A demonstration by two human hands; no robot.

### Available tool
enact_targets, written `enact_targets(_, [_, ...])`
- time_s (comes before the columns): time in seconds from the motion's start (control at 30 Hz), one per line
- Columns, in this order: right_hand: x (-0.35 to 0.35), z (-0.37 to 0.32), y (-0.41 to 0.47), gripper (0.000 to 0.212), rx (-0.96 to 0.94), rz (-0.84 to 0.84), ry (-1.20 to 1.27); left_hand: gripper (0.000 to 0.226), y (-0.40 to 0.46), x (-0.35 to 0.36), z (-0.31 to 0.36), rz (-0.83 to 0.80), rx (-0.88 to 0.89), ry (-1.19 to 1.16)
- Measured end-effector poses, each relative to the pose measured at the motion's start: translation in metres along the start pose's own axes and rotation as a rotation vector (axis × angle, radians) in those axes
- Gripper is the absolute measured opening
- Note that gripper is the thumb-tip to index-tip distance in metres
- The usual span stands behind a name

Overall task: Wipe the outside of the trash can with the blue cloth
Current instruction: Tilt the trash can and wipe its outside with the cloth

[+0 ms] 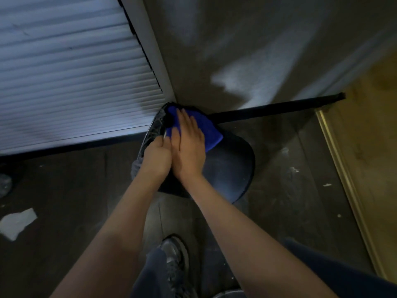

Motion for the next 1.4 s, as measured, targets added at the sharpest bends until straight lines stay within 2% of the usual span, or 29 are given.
enact_targets(0.1, [0.003,0.005,-0.008,0.044,-0.205,-0.115,-0.098,0.025,-0.001,-0.011,-0.006,0.024,-0.051,-0.058])
enact_targets(0.2, [-0.013,0.048,-0.015,0.043,-0.222,-0.121,-0.16,0.025,-0.001,-0.02,-0.01,0.052,-0.061,-0.005])
enact_targets(0.27, [-0.034,0.098,-0.016,0.04,-0.058,-0.055,-0.128,0.025,-0.002,-0.02,-0.008,0.039,-0.059,0.006])
enact_targets(0.37, [-0.062,0.177,-0.027,0.04,0.394,0.049,0.004,0.03,-0.003,-0.014,-0.003,0.038,-0.027,0.049])
enact_targets(0.4, [-0.066,0.19,-0.033,0.04,0.489,0.076,0.042,0.03,-0.003,-0.011,0.0,0.041,-0.008,0.074])
enact_targets(0.53, [-0.069,0.187,-0.032,0.04,0.608,0.181,0.088,0.031,-0.002,-0.002,0.008,0.049,0.013,0.192])
enact_targets(0.63, [-0.057,0.139,-0.002,0.039,0.482,0.123,-0.024,0.032,-0.002,-0.005,0.003,0.064,-0.005,0.183])
enact_targets(0.77, [-0.008,0.023,0.018,0.042,0.026,-0.034,0.005,0.033,-0.003,-0.006,0.003,0.077,0.002,0.174])
enact_targets(0.83, [0.001,0.002,0.011,0.044,-0.09,-0.106,0.013,0.035,-0.004,-0.007,0.001,0.072,-0.002,0.135])
enact_targets(0.9, [-0.005,0.014,-0.001,0.045,-0.193,-0.182,-0.05,0.031,-0.006,-0.009,0.0,0.08,-0.004,0.124])
enact_targets(0.97, [-0.024,0.058,-0.007,0.043,-0.129,-0.168,-0.062,0.028,-0.008,-0.011,-0.001,0.088,0.0,0.131])
enact_targets(1.1, [-0.063,0.168,-0.029,0.042,0.345,-0.09,-0.052,0.027,-0.01,-0.011,-0.001,0.061,0.011,0.14])
enact_targets(1.17, [-0.069,0.181,-0.035,0.042,0.426,-0.052,-0.037,0.028,-0.01,-0.007,0.0,0.047,0.01,0.187])
enact_targets(1.27, [-0.068,0.155,-0.022,0.041,0.422,0.058,-0.002,0.025,-0.013,-0.005,0.003,0.082,0.001,0.268])
enact_targets(1.4, [-0.03,0.053,0.003,0.041,0.094,0.016,0.046,0.021,-0.014,-0.005,0.005,0.096,0.032,0.287])
Point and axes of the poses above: each hand's wrist, its own y-axis towards the middle knuckle, its own x-axis out of the palm, z = x × y, the point moved 8 cm from there along y, towards the middle knuckle, and after that the axes turned 2 degrees about x, right-handed, at the moved point
